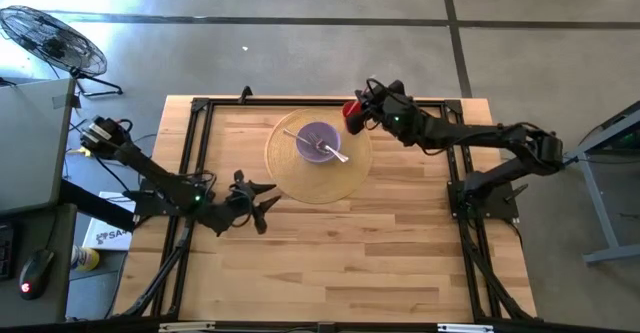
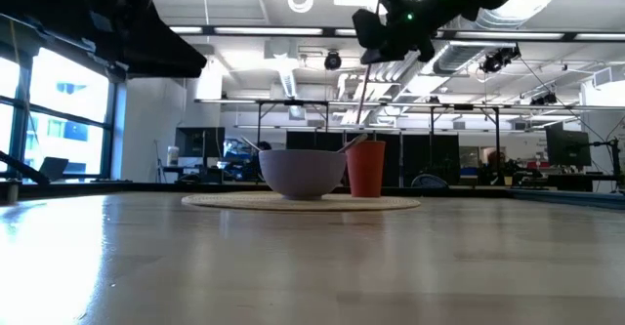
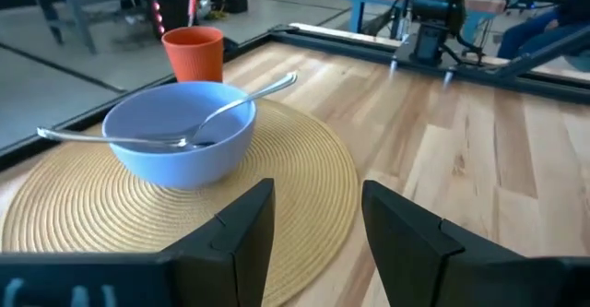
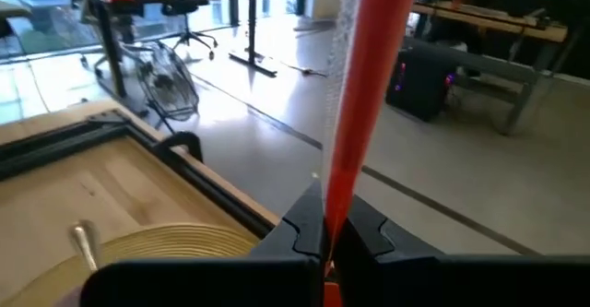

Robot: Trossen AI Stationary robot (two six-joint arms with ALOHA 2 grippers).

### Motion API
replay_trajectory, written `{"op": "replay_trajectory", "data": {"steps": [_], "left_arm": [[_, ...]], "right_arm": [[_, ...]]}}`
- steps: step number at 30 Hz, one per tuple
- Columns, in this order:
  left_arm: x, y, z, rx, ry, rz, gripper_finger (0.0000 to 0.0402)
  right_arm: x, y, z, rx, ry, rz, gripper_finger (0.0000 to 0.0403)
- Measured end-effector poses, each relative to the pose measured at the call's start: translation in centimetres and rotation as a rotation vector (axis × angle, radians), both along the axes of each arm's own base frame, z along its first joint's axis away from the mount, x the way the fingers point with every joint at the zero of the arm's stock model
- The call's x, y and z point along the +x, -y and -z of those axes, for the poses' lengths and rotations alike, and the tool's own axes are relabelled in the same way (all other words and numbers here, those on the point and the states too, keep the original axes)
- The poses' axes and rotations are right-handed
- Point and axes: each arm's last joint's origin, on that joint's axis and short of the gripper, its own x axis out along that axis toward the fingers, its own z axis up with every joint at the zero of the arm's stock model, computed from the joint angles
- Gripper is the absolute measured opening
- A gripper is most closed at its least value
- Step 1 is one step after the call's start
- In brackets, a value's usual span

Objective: Pick & Place Utensil
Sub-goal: Put the orange straw on the orange cup

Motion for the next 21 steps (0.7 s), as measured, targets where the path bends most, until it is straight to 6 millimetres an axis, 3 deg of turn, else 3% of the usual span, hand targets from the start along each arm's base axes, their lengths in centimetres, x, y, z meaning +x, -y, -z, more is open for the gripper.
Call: {"op": "replay_trajectory", "data": {"steps": [6, 14, 17, 21], "left_arm": [[0.7, -1.1, 0.0, -0.061, 0.02, -0.026, 0.0162], [1.9, -2.9, -0.9, -0.176, 0.118, -0.028, 0.0163], [2.3, -3.9, -0.8, -0.21, 0.11, -0.004, 0.0163], [2.8, -5.3, -0.8, -0.221, 0.105, 0.004, 0.0163]], "right_arm": [[0.1, 1.5, 1.5, 0.031, -0.065, 0.051, 0.0004], [1.6, 2.6, 5.9, 0.13, -0.196, 0.051, 0.0024], [1.4, 2.7, 5.6, 0.167, -0.153, 0.007, 0.0057], [0.6, 2.8, 3.8, 0.154, -0.078, -0.012, 0.0112]]}}
